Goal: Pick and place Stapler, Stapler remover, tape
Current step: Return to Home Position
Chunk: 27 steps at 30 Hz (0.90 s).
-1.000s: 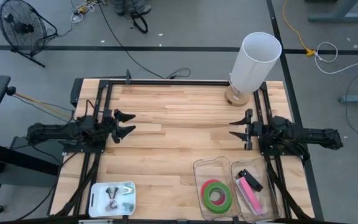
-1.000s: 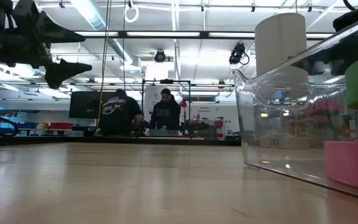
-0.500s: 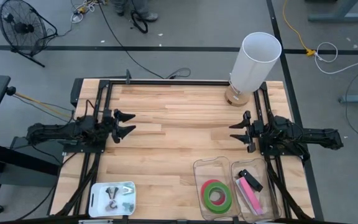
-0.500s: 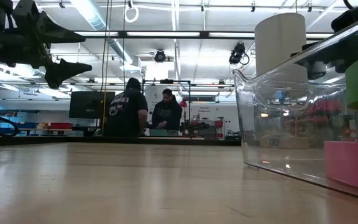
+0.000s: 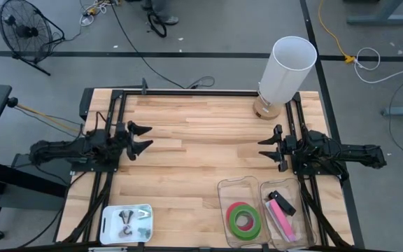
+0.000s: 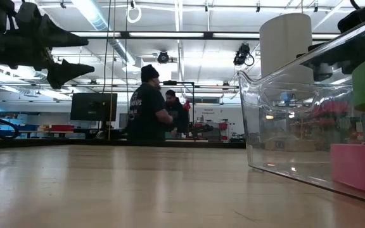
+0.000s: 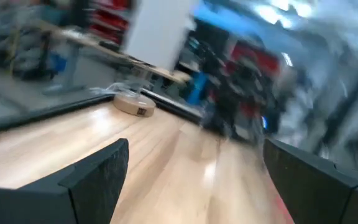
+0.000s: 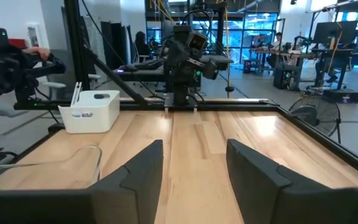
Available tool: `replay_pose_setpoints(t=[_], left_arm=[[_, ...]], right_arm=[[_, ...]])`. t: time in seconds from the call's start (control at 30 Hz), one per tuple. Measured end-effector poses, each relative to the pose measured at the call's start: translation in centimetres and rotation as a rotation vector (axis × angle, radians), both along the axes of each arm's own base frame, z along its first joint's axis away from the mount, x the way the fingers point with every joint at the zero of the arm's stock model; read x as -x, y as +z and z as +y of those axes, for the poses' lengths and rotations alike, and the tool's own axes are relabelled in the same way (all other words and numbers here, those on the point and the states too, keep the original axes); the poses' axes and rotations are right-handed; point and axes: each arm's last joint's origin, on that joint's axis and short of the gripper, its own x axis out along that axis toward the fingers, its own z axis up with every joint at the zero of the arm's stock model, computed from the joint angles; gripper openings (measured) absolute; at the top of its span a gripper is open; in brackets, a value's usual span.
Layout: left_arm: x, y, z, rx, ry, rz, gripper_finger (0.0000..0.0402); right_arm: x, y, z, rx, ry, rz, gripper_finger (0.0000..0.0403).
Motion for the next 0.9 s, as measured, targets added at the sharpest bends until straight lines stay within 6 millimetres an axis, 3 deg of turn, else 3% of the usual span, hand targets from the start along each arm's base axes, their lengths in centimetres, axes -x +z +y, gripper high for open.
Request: replay_pose_setpoints(t=[0.13,0.3,0.6,0.9], left_arm=[[-0.2,-0.4,-0.8,-0.316,-0.245,0.094,0.0374],[-0.1,-0.2,-1.6,-0.495,-0.449,0.038,0.0374],[-0.1,-0.3,-1.5,-0.379,-0.391,0.064,0.0374],[-0.1,-0.1,-1.8,-0.381,-0.421,0.033,0.0374]], right_arm=[[0.0,0.0,0.0,0.000,0.000,0.000,0.0178],[0.0,0.0,0.0,0.000,-0.001,0.001,0.0178],[0.0,0.0,0.0,0.000,0.000,0.000,0.0178],[0.0,0.0,0.0,0.000,-0.001,0.000,0.0178]])
